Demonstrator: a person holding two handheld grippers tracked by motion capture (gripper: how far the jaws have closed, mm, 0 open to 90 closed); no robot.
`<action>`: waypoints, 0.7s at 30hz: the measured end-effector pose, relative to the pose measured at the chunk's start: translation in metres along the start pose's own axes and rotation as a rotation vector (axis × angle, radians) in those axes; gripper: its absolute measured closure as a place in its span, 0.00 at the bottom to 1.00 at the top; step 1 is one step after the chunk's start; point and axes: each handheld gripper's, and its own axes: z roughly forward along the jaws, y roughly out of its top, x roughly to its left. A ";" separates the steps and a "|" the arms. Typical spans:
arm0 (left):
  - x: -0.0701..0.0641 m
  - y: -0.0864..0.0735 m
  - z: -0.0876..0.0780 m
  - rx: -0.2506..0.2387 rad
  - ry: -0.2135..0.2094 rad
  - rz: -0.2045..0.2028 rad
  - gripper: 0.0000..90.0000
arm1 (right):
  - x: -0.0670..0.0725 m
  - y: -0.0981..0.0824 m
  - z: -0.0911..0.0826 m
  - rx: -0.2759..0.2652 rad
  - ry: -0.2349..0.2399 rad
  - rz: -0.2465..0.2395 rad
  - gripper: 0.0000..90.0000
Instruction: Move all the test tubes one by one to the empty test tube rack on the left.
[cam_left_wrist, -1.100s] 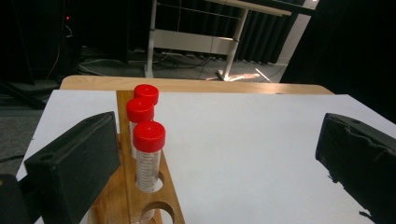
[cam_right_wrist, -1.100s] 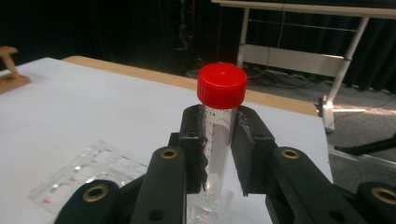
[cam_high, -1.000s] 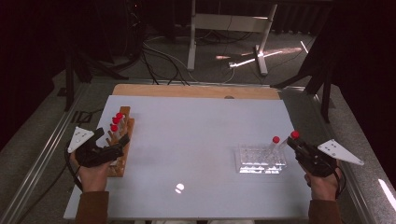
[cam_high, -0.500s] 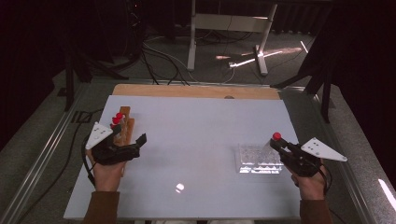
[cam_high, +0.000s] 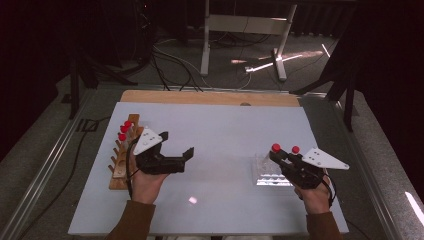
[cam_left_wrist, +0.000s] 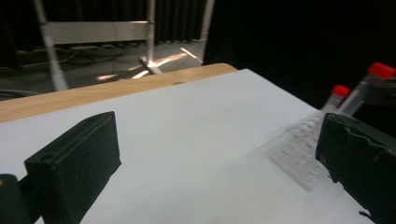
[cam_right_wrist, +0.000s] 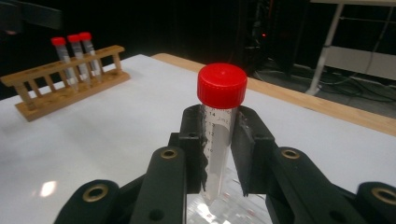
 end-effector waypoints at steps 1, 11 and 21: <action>-0.002 0.001 0.002 0.003 -0.010 0.003 0.01 | 0.002 0.001 0.002 -0.004 0.009 -0.001 0.83; -0.037 0.009 0.026 0.009 -0.126 0.036 0.01 | 0.026 0.005 0.018 0.001 0.079 -0.016 0.82; -0.063 0.013 0.045 0.035 -0.236 0.061 0.01 | 0.044 0.000 0.033 0.044 0.117 -0.053 0.82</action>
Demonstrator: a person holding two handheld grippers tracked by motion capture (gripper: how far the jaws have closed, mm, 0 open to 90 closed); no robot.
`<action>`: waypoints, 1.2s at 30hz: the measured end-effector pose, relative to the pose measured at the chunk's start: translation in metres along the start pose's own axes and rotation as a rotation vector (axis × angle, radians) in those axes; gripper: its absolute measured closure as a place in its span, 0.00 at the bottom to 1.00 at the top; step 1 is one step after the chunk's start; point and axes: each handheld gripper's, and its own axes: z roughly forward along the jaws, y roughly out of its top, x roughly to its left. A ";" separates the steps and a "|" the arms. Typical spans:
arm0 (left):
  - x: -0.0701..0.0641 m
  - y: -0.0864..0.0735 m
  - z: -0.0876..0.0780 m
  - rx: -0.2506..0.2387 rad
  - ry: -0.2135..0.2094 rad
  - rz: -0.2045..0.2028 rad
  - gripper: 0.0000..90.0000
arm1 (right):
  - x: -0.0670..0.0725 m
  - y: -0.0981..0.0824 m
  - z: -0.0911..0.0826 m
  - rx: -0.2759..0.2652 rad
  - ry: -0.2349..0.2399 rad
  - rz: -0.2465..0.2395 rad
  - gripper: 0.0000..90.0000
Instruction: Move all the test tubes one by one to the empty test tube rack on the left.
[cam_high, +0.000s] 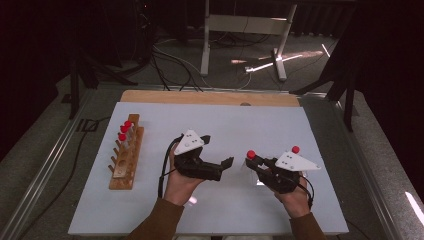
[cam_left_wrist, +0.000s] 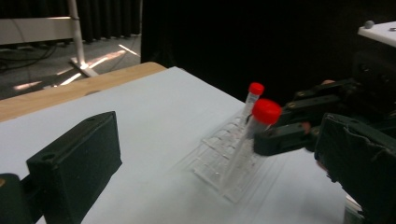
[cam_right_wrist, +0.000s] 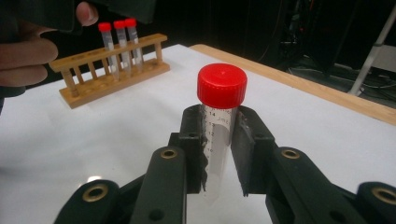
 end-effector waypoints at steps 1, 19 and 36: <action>-0.002 0.000 0.002 0.005 -0.005 0.001 0.01 | 0.001 0.000 0.001 0.002 0.003 -0.003 0.82; -0.022 -0.006 0.032 0.048 -0.035 0.094 0.61 | 0.013 -0.003 0.011 0.024 0.035 -0.027 0.82; -0.021 -0.009 0.038 0.083 -0.043 0.094 0.79 | 0.013 -0.004 0.012 0.018 0.060 -0.019 0.71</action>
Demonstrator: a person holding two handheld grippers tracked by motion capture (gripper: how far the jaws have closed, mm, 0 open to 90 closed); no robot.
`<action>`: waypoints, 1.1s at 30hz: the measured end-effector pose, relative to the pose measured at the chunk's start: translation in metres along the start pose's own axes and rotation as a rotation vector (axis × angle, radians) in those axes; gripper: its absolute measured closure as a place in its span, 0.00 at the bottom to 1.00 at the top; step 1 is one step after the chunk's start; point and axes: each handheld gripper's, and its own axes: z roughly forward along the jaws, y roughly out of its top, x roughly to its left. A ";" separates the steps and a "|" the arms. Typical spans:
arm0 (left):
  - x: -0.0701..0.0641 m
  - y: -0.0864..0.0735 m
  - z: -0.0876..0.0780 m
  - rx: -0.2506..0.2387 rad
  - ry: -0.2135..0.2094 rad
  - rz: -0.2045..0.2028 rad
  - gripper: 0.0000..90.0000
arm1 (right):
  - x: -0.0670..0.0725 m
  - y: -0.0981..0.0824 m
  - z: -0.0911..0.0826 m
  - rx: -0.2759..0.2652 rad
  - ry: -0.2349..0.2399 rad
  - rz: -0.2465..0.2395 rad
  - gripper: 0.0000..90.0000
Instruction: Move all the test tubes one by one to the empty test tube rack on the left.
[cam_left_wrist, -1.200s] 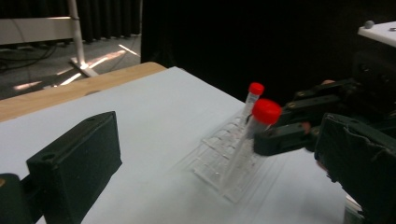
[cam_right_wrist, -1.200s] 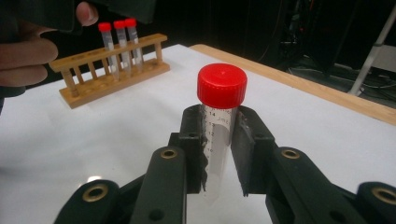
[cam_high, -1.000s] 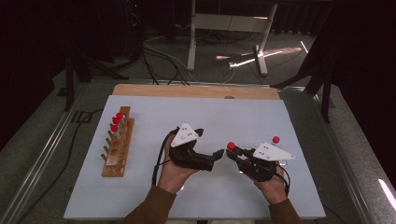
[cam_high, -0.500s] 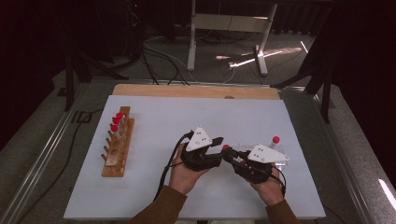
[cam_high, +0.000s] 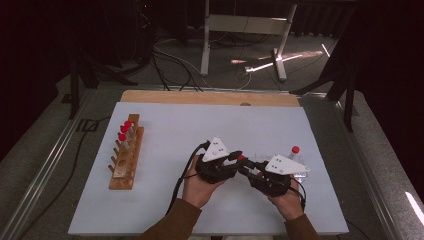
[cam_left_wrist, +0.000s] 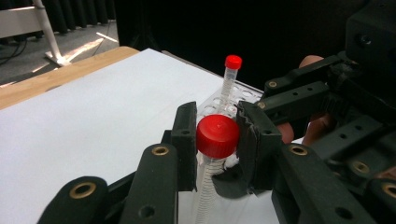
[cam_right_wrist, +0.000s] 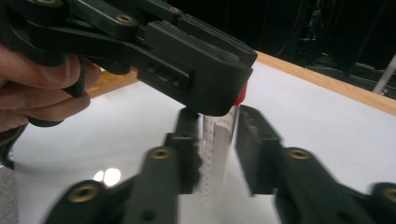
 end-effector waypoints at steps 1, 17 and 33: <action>0.000 0.000 0.000 -0.002 0.001 -0.003 0.79 | 0.000 0.000 0.000 0.000 0.002 0.003 0.68; 0.015 0.001 -0.018 -0.054 0.041 -0.049 0.79 | -0.014 -0.003 -0.004 -0.021 -0.117 0.084 0.08; 0.038 0.005 -0.049 -0.097 0.145 -0.069 0.79 | -0.034 -0.009 -0.016 -0.041 -0.206 0.132 0.00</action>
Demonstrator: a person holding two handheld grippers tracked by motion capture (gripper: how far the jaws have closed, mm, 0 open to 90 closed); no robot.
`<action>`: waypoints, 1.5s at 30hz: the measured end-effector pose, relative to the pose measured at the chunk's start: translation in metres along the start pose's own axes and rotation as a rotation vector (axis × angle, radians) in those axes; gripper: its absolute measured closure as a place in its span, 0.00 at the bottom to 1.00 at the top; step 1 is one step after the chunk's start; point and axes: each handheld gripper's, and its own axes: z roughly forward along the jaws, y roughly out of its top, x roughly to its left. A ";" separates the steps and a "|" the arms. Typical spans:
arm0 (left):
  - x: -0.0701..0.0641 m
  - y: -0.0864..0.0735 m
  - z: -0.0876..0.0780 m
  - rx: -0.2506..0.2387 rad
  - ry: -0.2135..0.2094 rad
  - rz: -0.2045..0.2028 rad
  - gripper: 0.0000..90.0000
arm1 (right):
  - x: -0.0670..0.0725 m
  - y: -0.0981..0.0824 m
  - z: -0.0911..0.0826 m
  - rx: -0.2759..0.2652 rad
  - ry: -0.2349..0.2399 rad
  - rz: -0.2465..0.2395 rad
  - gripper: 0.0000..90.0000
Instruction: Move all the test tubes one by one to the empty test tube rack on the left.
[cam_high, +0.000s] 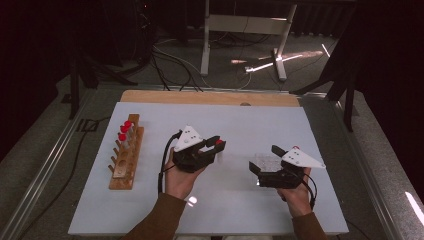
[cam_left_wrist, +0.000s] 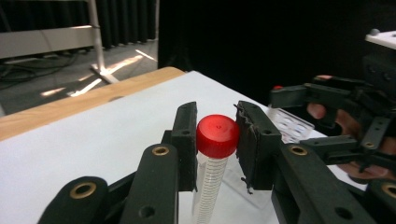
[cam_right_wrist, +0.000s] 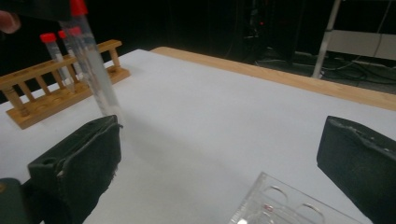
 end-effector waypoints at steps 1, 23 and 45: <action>0.003 0.000 -0.003 -0.001 0.010 0.000 0.79 | -0.001 0.000 0.000 -0.001 0.000 0.002 0.00; 0.053 -0.001 -0.066 -0.073 0.204 -0.060 0.79 | -0.012 0.000 -0.009 -0.018 -0.026 0.029 0.00; 0.089 -0.015 -0.109 -0.059 0.366 -0.098 0.79 | -0.016 0.000 -0.013 -0.023 -0.035 0.035 0.00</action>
